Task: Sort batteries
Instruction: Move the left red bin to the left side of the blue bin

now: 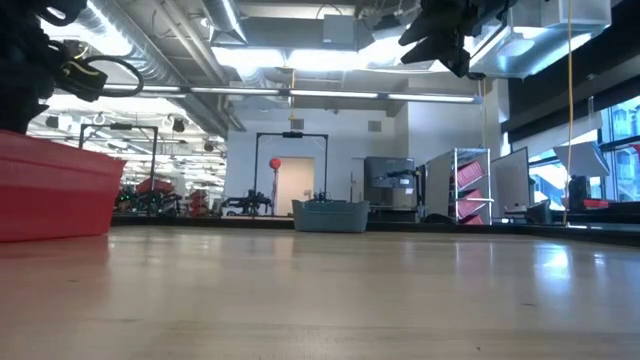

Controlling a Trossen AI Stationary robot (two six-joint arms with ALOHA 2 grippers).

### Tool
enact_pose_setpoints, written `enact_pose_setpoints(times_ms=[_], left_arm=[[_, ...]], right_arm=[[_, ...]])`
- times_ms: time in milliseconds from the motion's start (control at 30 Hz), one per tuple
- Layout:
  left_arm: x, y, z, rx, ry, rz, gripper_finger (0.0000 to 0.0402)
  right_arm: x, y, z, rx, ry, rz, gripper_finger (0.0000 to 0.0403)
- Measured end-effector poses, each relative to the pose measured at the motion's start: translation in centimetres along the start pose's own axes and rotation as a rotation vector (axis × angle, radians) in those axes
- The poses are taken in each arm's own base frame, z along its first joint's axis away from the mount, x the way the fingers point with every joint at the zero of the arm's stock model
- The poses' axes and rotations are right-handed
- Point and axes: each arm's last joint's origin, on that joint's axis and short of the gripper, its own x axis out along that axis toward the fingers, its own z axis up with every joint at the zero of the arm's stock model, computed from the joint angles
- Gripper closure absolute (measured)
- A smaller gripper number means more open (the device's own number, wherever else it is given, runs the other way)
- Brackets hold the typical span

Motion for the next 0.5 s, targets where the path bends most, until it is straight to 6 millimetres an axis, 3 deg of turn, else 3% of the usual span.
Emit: enact_pose_setpoints(times_ms=[233, 500], left_arm=[[-1.6, 0.3, 0.1, -0.039, 0.037, -0.076, 0.0265], [-7.6, 1.2, 1.4, -0.197, -0.161, -0.357, 0.0263]], right_arm=[[-0.9, 0.6, 1.2, -0.032, -0.016, 0.024, 0.026], [-4.9, 1.4, 5.1, -0.149, -0.043, 0.101, 0.026]])
